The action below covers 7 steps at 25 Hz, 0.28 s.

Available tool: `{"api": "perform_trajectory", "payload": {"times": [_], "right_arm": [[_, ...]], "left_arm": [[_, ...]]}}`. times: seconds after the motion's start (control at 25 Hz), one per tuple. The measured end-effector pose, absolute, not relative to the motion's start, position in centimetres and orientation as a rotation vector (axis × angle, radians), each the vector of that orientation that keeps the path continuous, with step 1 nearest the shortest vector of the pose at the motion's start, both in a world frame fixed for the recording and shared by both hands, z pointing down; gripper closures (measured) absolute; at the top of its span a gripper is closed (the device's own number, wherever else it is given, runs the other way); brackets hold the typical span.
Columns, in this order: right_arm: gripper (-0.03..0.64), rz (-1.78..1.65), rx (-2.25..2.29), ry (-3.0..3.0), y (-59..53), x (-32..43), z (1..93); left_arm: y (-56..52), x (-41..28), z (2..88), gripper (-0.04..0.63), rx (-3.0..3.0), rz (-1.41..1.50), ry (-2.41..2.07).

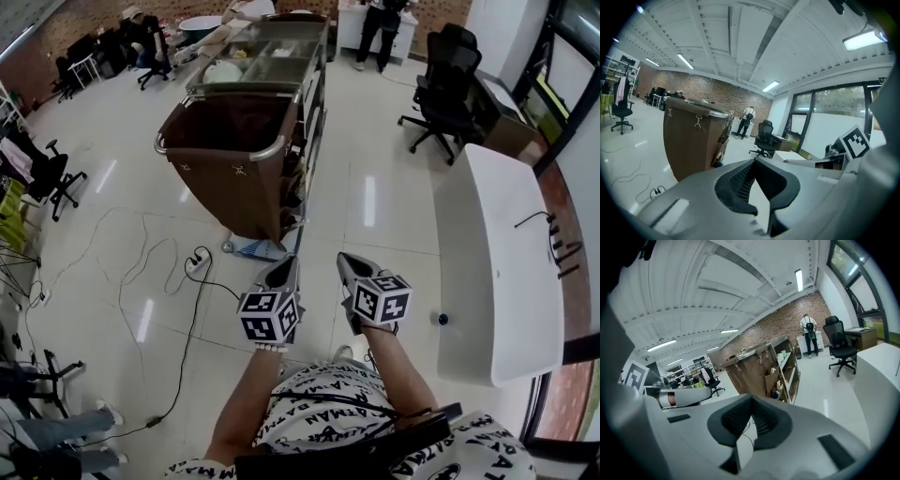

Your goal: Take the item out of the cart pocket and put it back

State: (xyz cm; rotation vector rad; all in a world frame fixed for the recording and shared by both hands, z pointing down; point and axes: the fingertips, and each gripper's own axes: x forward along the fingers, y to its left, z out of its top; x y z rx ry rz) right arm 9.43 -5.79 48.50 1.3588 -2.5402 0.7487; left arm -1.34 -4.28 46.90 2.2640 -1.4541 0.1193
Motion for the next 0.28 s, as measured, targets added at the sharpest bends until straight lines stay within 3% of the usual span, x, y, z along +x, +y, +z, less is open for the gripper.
{"api": "perform_trajectory", "payload": {"times": [0.28], "right_arm": [[0.617, 0.756, 1.348, -2.548, -6.1, 10.3, 48.5]], "left_arm": [[-4.4, -0.1, 47.4, 0.594, 2.253, 0.144, -1.45]]}}
